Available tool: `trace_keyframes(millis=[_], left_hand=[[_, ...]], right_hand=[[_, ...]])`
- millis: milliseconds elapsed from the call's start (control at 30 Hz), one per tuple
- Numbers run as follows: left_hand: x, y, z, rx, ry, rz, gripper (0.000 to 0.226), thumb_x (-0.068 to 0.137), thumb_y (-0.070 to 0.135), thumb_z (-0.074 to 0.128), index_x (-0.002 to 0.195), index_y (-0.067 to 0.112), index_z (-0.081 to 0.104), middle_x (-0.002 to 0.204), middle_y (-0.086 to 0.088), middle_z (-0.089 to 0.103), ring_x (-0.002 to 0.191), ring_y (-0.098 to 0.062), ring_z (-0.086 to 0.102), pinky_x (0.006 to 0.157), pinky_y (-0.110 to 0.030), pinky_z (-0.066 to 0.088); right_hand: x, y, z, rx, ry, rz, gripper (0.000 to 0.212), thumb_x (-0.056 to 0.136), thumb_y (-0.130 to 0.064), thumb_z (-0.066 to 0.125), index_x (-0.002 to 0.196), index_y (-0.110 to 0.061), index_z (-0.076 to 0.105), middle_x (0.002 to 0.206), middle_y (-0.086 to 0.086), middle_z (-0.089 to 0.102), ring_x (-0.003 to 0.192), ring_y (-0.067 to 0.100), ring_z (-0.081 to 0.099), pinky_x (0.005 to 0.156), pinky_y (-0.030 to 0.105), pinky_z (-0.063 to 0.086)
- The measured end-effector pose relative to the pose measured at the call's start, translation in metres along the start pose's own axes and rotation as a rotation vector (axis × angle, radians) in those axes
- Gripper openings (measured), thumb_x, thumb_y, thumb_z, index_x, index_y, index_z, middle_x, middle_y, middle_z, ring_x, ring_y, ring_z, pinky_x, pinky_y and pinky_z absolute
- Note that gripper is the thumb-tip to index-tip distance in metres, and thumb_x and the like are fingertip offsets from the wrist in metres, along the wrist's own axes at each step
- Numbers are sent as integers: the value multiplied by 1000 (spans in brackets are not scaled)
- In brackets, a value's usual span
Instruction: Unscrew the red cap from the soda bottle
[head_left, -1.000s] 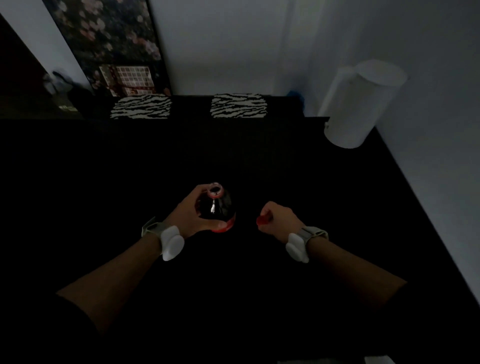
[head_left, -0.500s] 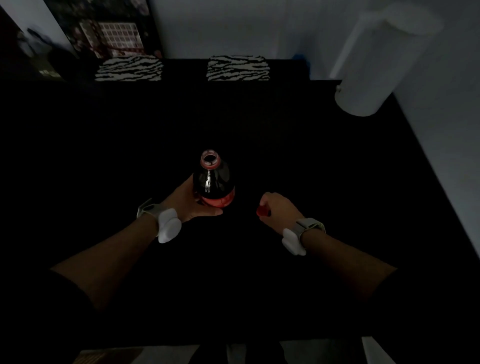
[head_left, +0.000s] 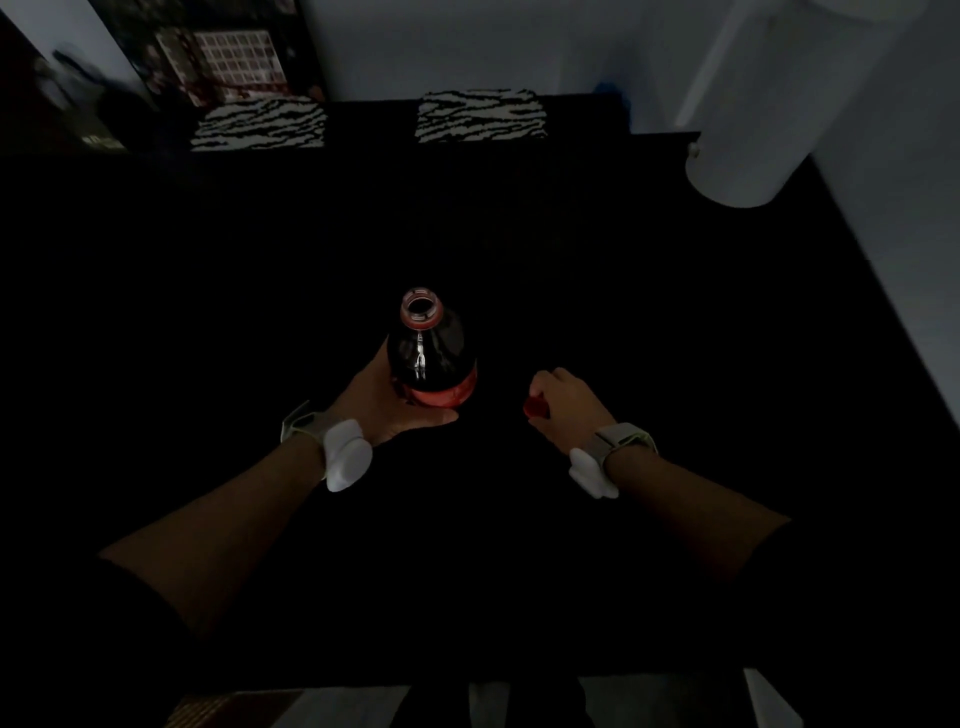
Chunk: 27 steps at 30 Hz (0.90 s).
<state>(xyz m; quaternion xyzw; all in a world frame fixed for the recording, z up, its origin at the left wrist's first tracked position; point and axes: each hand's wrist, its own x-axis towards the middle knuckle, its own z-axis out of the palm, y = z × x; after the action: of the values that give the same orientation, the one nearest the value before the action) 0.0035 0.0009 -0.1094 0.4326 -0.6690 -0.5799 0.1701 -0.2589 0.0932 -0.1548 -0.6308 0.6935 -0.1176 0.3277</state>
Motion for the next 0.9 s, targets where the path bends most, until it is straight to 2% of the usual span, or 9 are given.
trace_keyframes(millis=[133,300,433,567,667,733,800,833,900], left_hand=[[1,1,2,15,-3,6,104,64,15,91,149,17,31,142,2,55,123,-4,56,92,-15,49],[-1,-2,1,-19,6,-23,113,53,41,95,147,27,34,130,18,61,114,11,59,82,-5,50],[-4,-1,2,26,4,-43,108,54,48,95,143,39,35,132,27,59,119,7,57,87,-11,50],[-3,5,-1,45,-35,-51,106,55,41,95,143,37,35,129,27,60,119,12,54,83,-5,49],[-6,14,-14,110,-141,-28,104,66,19,92,144,37,25,131,26,52,116,20,51,83,-1,46],[-6,18,-24,148,-203,-41,99,74,0,82,147,30,23,137,15,50,118,10,56,89,-13,51],[-6,27,-29,186,-191,-59,90,79,-13,71,150,17,25,138,-2,52,126,-17,56,100,-35,49],[-5,33,-33,201,-165,-51,82,81,-20,64,149,11,28,136,-7,53,127,-28,55,100,-40,48],[1,53,-40,189,-99,-35,68,83,-28,52,142,2,36,131,-19,54,122,-39,55,89,-33,50]], right_hand=[[2,-1,-2,4,-25,4,40,91,-13,60,125,1,44,125,28,45,105,44,47,91,51,41],[2,-1,-3,30,-61,19,52,87,-17,66,130,-4,39,131,24,42,112,40,46,96,53,40],[0,-5,-13,56,-81,37,50,90,-22,63,131,-8,38,131,22,43,110,37,50,95,49,43],[1,-13,-33,49,-109,54,47,90,-28,61,130,-15,39,127,16,47,105,35,52,86,39,42],[2,-28,-60,47,-112,76,43,91,-25,59,129,-17,40,129,15,48,106,33,51,86,37,41],[4,-39,-79,21,-106,85,38,91,-25,57,125,-16,42,124,13,51,99,28,52,81,35,40],[4,-51,-97,8,-65,96,35,89,-25,59,120,-14,45,117,12,54,92,23,52,77,33,40],[5,-58,-106,12,-25,91,33,89,-24,59,118,-14,47,115,12,56,91,21,52,76,32,41],[4,-77,-129,21,24,84,33,88,-25,59,117,-13,48,113,10,56,90,20,53,77,30,41]])
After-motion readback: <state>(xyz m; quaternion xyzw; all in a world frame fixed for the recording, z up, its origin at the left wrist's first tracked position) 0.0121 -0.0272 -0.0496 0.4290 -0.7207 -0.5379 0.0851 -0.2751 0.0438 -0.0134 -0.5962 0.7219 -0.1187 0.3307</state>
